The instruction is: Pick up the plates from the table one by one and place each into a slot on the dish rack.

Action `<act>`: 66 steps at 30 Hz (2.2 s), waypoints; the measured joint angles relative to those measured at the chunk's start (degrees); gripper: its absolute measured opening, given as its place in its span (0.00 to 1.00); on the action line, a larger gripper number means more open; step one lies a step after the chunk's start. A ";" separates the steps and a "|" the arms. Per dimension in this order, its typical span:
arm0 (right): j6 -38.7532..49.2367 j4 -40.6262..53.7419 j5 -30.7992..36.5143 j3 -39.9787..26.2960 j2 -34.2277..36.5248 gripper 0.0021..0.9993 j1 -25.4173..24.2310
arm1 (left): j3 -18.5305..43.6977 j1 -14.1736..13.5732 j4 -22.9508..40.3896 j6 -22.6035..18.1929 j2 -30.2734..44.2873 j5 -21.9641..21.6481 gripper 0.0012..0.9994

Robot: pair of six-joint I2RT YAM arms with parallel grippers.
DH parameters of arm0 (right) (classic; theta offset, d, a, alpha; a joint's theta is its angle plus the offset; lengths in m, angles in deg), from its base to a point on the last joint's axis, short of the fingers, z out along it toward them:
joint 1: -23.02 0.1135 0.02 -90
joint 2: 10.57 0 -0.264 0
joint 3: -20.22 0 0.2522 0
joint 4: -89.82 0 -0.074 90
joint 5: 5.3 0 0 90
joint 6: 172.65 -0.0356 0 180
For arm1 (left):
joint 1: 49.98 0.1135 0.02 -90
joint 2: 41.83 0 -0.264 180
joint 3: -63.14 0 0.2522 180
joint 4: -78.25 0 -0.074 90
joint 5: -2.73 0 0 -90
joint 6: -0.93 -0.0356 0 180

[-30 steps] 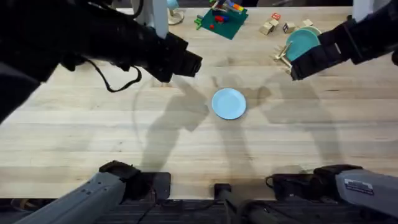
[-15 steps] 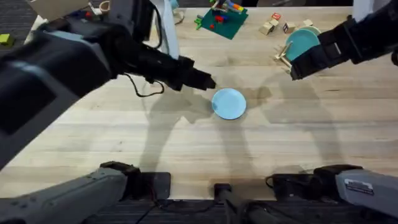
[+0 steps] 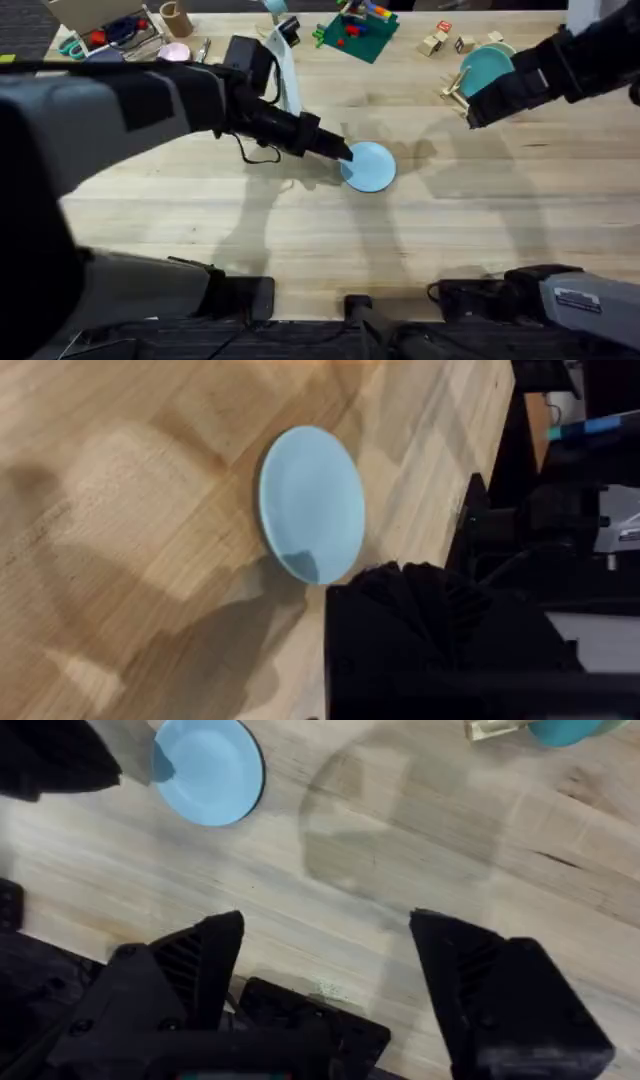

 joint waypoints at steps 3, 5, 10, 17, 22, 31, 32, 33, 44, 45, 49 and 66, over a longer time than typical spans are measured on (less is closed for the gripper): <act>-0.05 0.00 0.00 0.00 0.00 1.00 0.00 | -0.02 -0.08 -0.60 0.01 2.56 0.32 0.04; -0.17 0.00 0.02 0.00 0.00 1.00 0.00 | -0.02 -0.38 -1.28 0.02 4.07 0.44 0.04; -0.17 0.00 0.00 0.00 0.00 1.00 0.00 | -0.01 -2.39 -2.79 0.02 6.98 0.86 0.04; -0.17 0.00 0.02 0.00 0.00 1.00 0.00 | -0.02 -3.67 -5.19 0.00 7.96 1.29 0.04; -0.17 0.00 0.01 0.00 0.00 1.00 0.00 | -0.02 -3.67 -5.97 0.03 9.53 1.32 0.04; -0.17 0.01 0.01 0.00 0.00 1.00 0.00 | -0.04 -3.67 -10.04 1.08 12.34 1.44 0.04; -0.17 0.00 0.00 0.00 0.00 1.00 0.00 | -0.05 -3.67 -10.45 1.42 12.34 1.44 0.04; -0.18 0.00 0.02 0.00 0.00 1.00 0.00 | -0.06 -3.67 -10.73 1.61 12.34 1.44 0.04; -0.17 0.00 0.00 0.00 0.00 0.99 0.00 | -0.07 -3.67 -12.60 3.02 12.34 1.00 0.04; -0.17 0.00 0.00 0.00 0.00 1.00 0.00 | -0.04 -3.67 -12.68 3.02 12.34 0.97 0.04; -0.17 0.00 0.00 0.00 0.00 1.00 0.00 | -0.07 -3.67 -13.22 3.21 12.42 0.15 0.04; -0.20 0.02 0.00 0.00 0.00 1.00 0.00 | 0.05 -2.60 -15.46 3.48 17.79 4.16 0.04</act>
